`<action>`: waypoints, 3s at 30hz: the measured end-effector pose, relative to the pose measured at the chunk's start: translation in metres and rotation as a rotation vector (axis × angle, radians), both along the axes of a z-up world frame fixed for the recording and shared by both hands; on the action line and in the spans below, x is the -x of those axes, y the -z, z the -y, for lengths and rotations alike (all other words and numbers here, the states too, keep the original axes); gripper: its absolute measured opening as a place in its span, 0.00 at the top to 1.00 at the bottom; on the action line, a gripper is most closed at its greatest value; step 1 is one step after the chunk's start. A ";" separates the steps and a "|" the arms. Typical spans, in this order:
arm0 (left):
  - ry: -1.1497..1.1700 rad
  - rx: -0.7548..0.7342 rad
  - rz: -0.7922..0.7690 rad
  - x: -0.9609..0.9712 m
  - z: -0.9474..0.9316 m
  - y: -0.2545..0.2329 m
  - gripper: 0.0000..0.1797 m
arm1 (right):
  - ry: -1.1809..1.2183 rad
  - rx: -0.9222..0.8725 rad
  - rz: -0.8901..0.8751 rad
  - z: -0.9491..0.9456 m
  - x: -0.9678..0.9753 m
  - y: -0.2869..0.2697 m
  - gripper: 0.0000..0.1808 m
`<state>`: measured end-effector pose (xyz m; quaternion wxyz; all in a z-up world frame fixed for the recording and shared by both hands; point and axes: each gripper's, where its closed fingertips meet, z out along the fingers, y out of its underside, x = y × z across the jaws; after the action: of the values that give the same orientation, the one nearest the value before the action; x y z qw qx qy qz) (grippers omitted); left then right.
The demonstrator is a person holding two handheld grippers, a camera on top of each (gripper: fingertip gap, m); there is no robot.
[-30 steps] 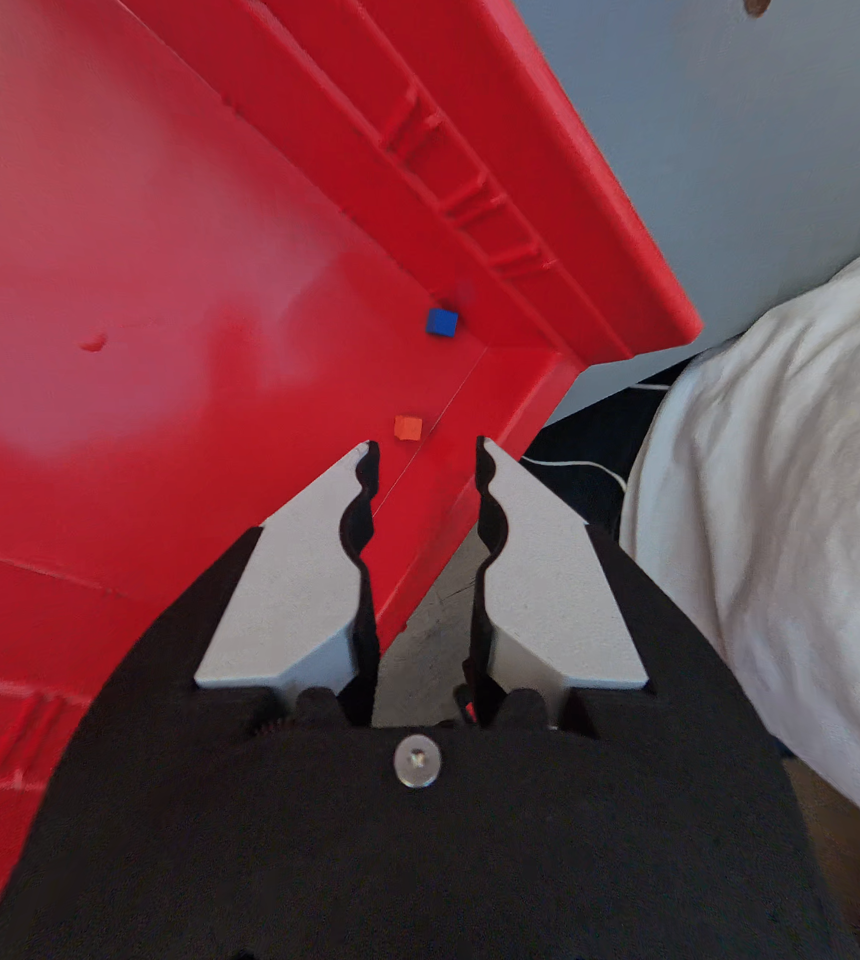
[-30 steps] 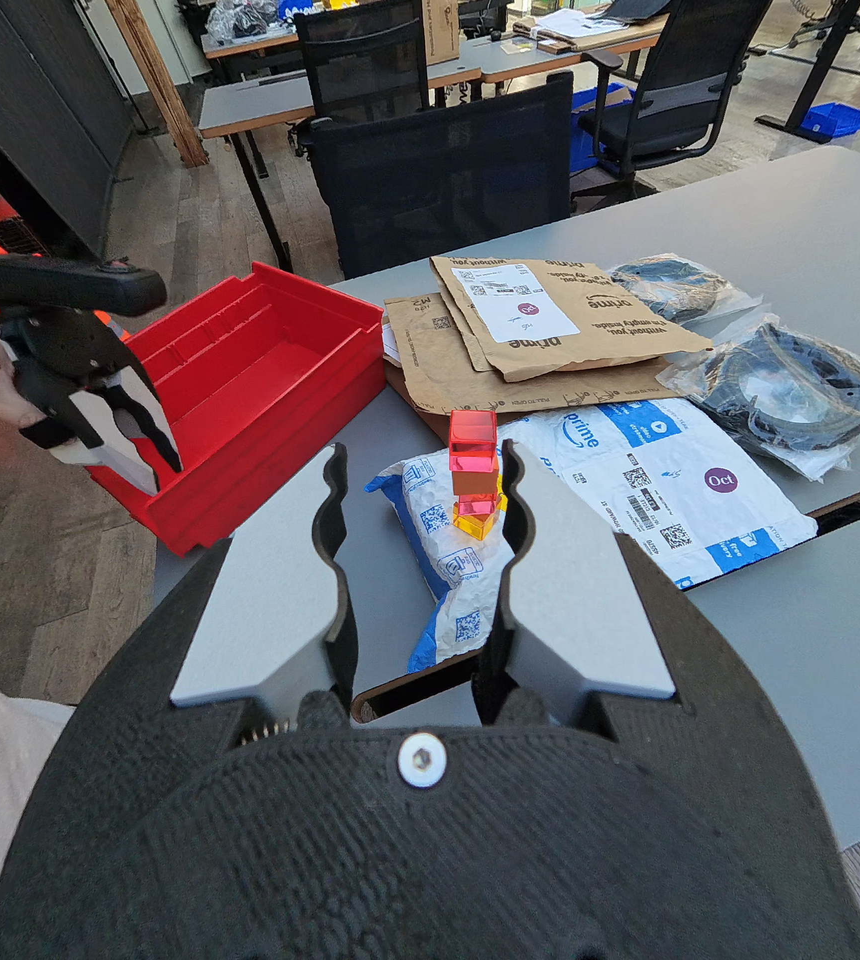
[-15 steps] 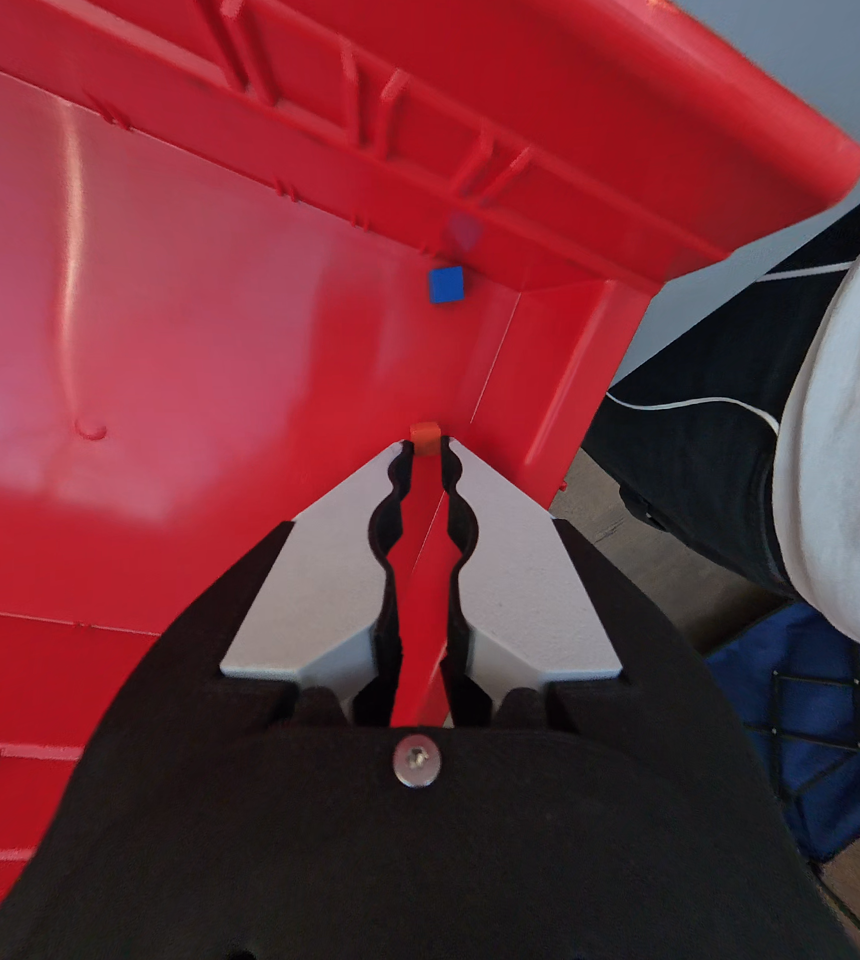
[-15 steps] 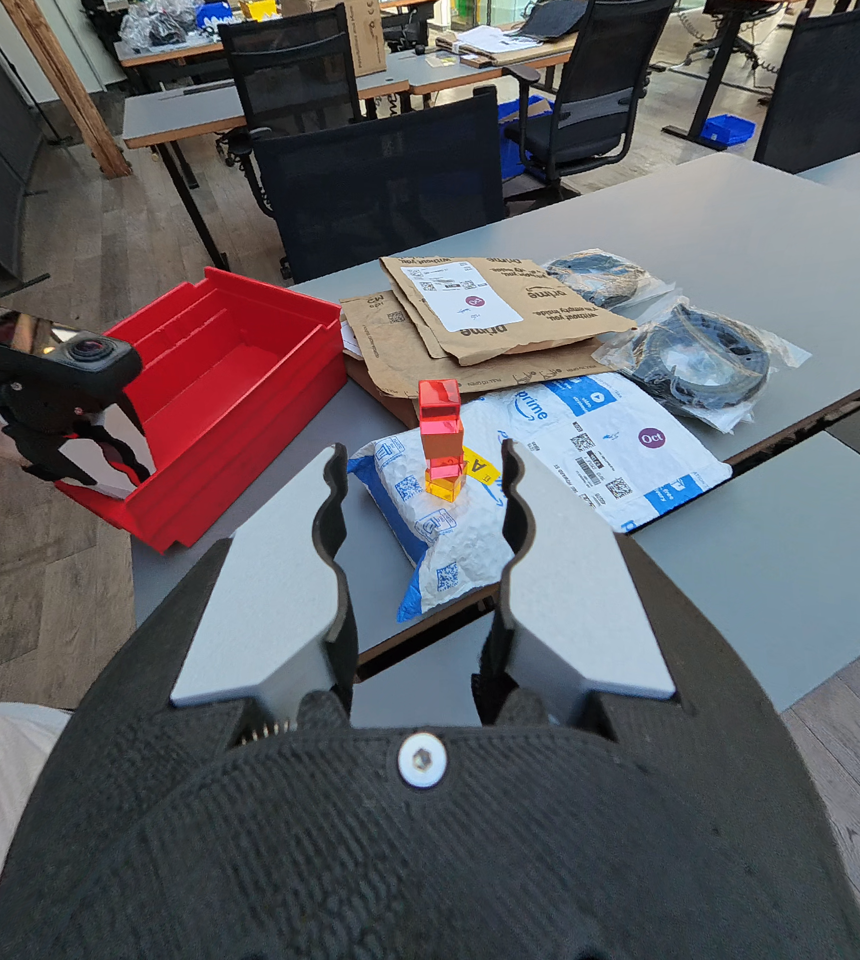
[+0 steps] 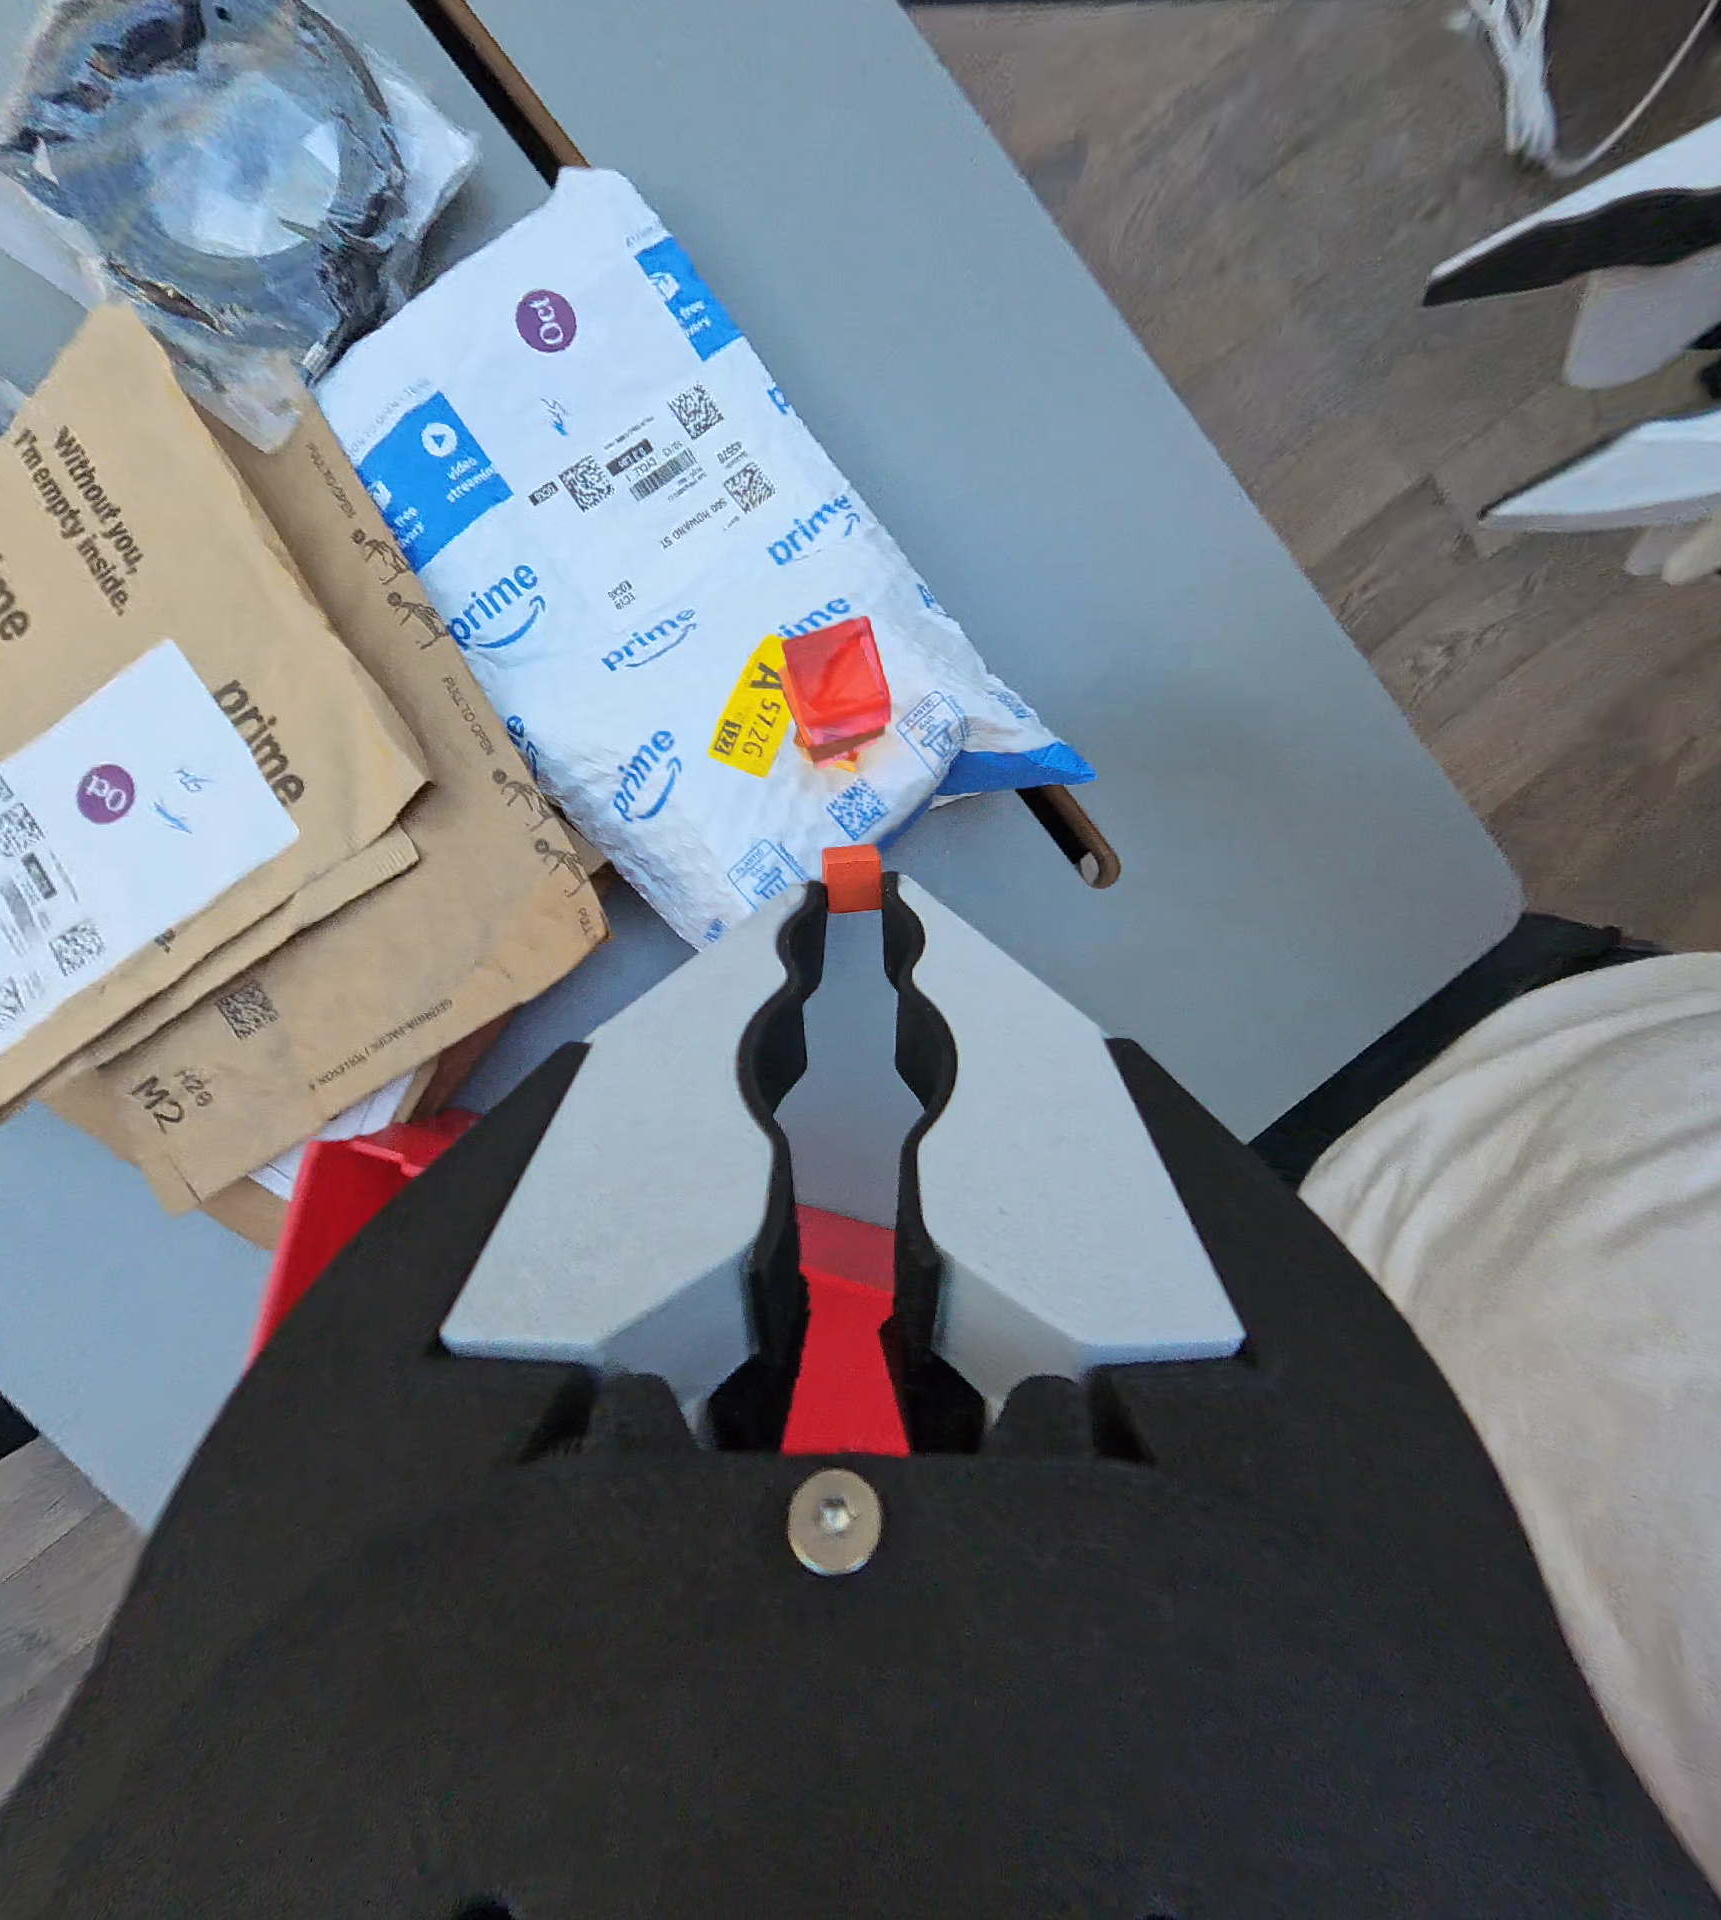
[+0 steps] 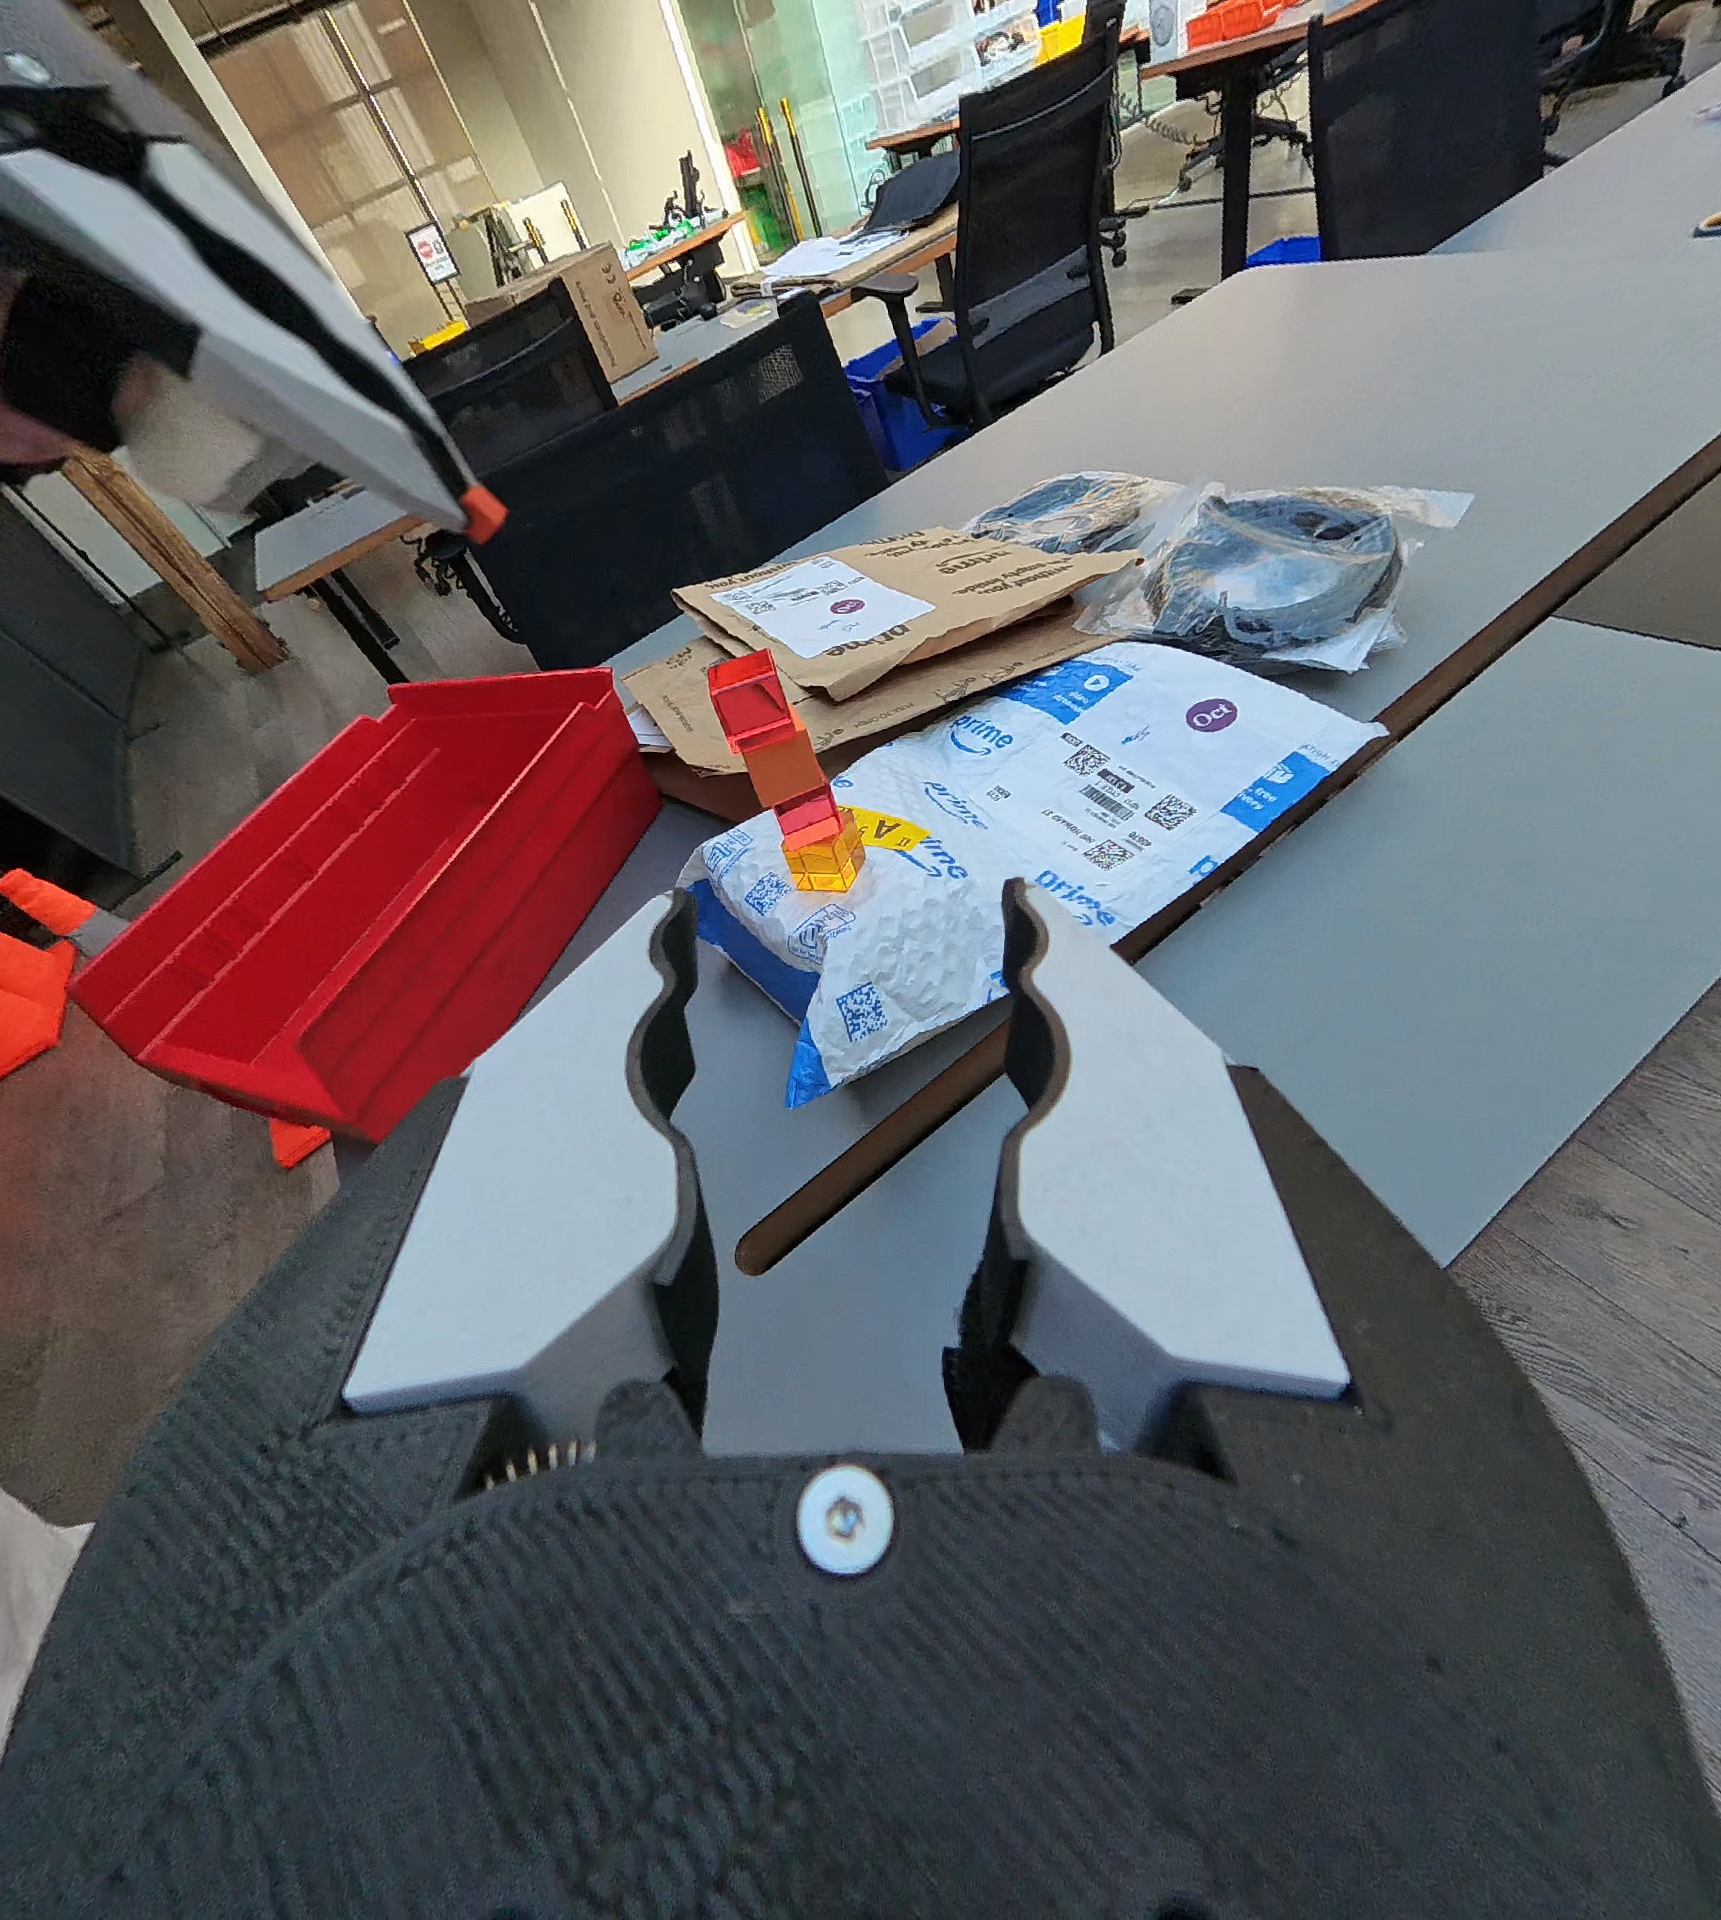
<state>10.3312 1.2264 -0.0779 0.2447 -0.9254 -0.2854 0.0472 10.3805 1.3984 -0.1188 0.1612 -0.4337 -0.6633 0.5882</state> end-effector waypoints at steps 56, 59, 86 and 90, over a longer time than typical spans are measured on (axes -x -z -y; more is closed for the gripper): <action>-0.116 0.087 0.153 0.011 0.002 0.019 0.91 | -0.208 0.077 -0.051 0.041 0.017 0.006 0.87; -0.133 0.063 0.136 -0.015 0.048 0.031 0.91 | -0.250 0.014 -0.093 0.056 0.019 0.001 0.88; 0.070 0.004 0.268 -0.131 0.133 0.239 0.95 | -0.216 -0.232 0.112 0.077 -0.001 0.036 0.87; 0.047 0.008 0.231 -0.129 0.134 0.238 0.95 | -0.195 -0.214 0.103 0.064 -0.002 0.032 0.87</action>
<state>10.4599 1.0921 -0.3161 0.2076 -0.9320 -0.2899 -0.0642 10.3830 1.3339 -0.1510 0.1143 -0.3773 -0.7686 0.5038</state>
